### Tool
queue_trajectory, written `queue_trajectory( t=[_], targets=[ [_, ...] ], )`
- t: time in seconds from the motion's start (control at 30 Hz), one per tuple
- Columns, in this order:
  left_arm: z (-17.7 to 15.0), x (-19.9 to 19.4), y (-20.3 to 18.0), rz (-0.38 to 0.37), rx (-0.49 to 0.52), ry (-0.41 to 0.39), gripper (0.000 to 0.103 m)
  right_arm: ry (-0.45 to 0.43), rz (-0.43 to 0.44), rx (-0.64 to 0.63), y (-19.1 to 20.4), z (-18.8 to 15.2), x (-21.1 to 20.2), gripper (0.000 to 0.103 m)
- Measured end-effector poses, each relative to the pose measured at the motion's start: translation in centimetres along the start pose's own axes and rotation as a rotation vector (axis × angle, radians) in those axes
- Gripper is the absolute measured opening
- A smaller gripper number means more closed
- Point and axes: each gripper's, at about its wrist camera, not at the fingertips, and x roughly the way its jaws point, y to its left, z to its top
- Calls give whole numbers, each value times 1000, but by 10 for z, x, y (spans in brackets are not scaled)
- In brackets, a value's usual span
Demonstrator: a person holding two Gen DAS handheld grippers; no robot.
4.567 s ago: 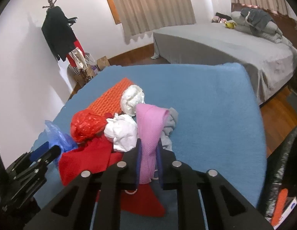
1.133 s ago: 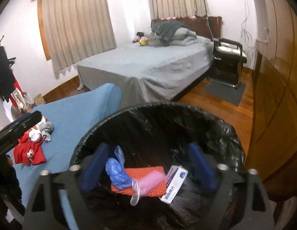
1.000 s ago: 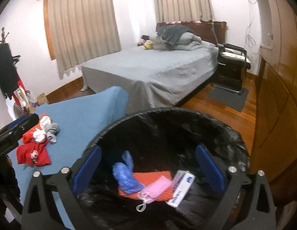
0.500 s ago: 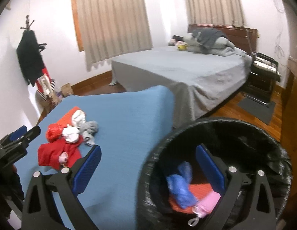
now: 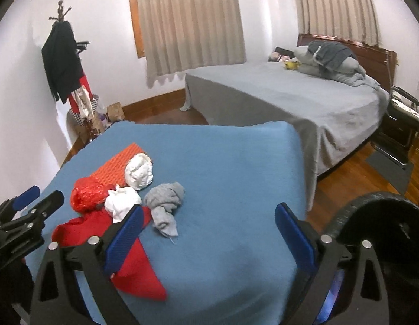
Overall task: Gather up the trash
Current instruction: 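Move both open grippers back over the remaining trash pile, then grasp the grey sock with the right gripper and lift it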
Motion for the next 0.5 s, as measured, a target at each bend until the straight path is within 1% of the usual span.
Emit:
queue_trajectory(
  t=[0.23, 0.3, 0.43, 0.5],
  targets=[
    [4, 11, 12, 41, -29, -3, 79, 76, 26, 15, 11, -1, 46, 83],
    [4, 12, 14, 53, -33, -5, 78, 90, 36, 23, 14, -1, 54, 80],
    [5, 18, 23, 73, -43, 2, 77, 100, 66, 19, 20, 0, 58, 79],
    [6, 20, 26, 78, -46, 4, 77, 103, 85, 13, 25, 2, 59, 75]
  ],
)
